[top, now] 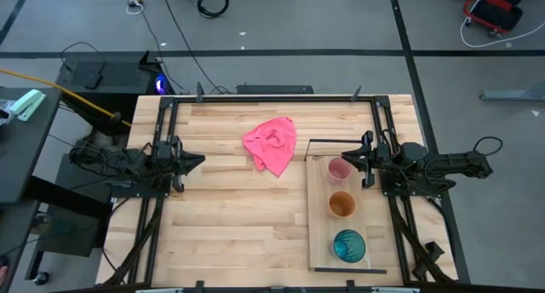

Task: Stack small to large cups/mugs on shelf
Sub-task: Return to Home Position

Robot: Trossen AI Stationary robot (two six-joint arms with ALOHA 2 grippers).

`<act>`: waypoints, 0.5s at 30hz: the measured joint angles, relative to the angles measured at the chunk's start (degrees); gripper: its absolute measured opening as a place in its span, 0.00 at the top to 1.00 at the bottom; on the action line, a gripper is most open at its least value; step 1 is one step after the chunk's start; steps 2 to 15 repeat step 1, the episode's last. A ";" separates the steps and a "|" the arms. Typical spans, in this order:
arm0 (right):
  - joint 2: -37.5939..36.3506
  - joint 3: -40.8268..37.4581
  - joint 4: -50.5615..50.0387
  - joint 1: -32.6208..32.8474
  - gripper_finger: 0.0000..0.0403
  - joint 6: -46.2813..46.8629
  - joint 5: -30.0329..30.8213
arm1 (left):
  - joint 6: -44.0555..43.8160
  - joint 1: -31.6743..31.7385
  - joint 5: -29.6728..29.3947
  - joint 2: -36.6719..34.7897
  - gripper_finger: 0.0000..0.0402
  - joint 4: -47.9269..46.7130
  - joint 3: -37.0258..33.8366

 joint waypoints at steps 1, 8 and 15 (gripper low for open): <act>0.00 0.00 0.01 0.00 0.87 0.00 0.01 | 0.01 0.01 0.00 0.00 0.91 0.00 0.00; 0.00 0.00 0.01 0.00 0.87 0.00 0.01 | 0.01 0.01 0.00 0.00 0.91 0.00 0.00; 0.00 0.00 0.01 0.00 0.87 0.00 0.01 | 0.01 0.01 0.00 0.00 0.91 0.00 0.00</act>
